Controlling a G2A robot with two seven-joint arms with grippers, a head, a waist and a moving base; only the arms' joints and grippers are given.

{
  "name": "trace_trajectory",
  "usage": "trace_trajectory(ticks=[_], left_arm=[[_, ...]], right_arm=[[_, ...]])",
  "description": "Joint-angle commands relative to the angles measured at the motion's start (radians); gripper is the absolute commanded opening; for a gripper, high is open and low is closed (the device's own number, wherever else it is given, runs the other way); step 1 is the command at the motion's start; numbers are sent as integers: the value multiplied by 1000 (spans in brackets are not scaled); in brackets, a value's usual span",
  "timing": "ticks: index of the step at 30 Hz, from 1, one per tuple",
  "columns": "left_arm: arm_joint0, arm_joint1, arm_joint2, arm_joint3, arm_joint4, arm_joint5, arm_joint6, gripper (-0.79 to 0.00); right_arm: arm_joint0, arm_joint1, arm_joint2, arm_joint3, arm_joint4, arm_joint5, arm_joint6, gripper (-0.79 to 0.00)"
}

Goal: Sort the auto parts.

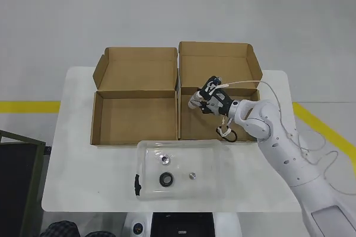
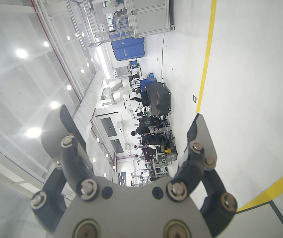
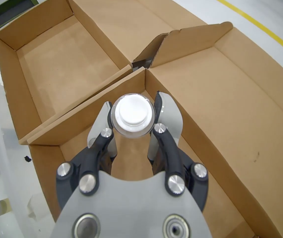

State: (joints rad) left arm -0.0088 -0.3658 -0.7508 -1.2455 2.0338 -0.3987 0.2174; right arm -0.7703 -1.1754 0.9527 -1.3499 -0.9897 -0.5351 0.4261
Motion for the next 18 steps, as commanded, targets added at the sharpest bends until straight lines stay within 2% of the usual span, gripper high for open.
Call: trace_trajectory(ticks=[1, 4, 7, 11, 18], left_arm=[[0, 0, 0, 0, 0, 0, 0, 0], [0, 0, 0, 0, 0, 0, 0, 0], [0, 0, 0, 0, 0, 0, 0, 0], [0, 0, 0, 0, 0, 0, 0, 0], [0, 0, 0, 0, 0, 0, 0, 0]], right_arm=[[13, -6, -13, 23, 1, 1, -1, -785], [28, -13, -29, 49, -3, 0, 1, -785], [36, -19, -42, 66, -5, 0, 1, -616], [44, -25, -52, 80, -15, 1, 1, -462], [36, -25, -43, 60, -34, -1, -7, -391]])
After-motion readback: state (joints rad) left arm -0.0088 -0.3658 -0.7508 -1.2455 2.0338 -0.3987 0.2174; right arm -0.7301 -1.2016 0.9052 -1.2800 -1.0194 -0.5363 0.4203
